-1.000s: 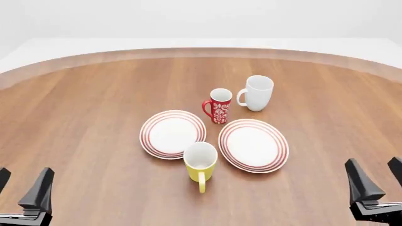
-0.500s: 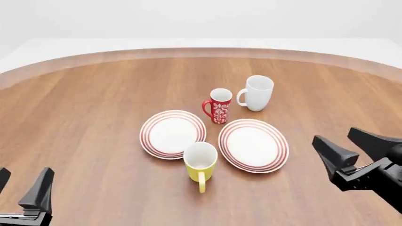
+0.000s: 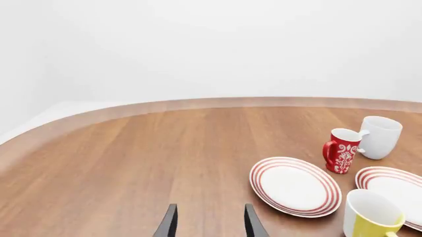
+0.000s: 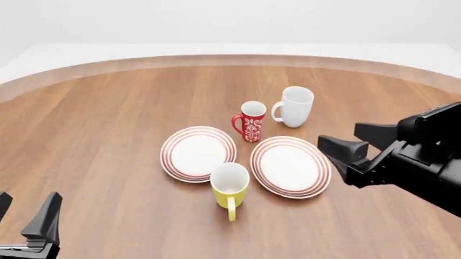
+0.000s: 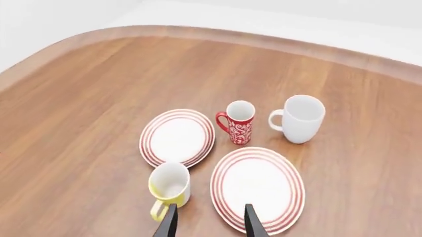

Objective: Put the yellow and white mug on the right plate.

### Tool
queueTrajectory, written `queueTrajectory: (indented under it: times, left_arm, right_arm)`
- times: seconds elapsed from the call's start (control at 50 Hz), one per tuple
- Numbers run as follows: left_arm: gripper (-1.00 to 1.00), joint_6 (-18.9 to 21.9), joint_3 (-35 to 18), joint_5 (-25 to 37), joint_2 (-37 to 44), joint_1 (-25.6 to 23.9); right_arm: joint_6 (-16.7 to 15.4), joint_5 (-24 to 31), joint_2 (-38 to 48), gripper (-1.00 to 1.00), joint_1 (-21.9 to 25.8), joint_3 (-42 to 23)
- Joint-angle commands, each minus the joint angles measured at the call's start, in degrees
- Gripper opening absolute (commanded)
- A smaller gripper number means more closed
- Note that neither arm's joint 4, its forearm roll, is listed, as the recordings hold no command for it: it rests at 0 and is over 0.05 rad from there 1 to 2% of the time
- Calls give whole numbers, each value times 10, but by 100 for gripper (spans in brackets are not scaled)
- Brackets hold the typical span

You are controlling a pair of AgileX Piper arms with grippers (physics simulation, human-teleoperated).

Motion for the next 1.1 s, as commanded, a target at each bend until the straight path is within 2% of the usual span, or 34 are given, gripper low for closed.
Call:
queueTrajectory:
  times: [0.02, 0.26, 0.32, 0.44, 0.6, 0.7, 0.74, 0.76, 0.82, 0.86, 0.88, 0.94, 1.1]
  left_arm:
    - [100, 0, 0, 0, 0, 0]
    - [100, 0, 0, 0, 0, 0]
    - [100, 0, 0, 0, 0, 0]
    - [100, 0, 0, 0, 0, 0]
    - [100, 0, 0, 0, 0, 0]
    - [100, 0, 0, 0, 0, 0]
    - [100, 0, 0, 0, 0, 0]
    - [100, 0, 0, 0, 0, 0]
    - [100, 0, 0, 0, 0, 0]
    - [100, 0, 0, 0, 0, 0]
    - [100, 0, 0, 0, 0, 0]
    - [100, 0, 0, 0, 0, 0]
    - [100, 0, 0, 0, 0, 0]
  right_arm:
    - [-17, 9, 33, 100, 40, -32]
    - [-17, 9, 33, 100, 40, -32]
    - [-11, 25, 57, 100, 54, -59]
    - [-13, 8, 85, 100, 60, -59]
    - [2, 9, 136, 100, 76, -88]
    - [23, 24, 166, 100, 86, -120]
    - [60, 27, 164, 100, 88, -131]
    - [47, 35, 175, 100, 91, -140]
    - [72, 40, 183, 100, 92, -148]
    - [73, 42, 191, 100, 98, -153]
    - [87, 41, 195, 100, 106, -157]
    - [89, 48, 212, 100, 112, -173]
    - [126, 41, 255, 100, 133, -176]
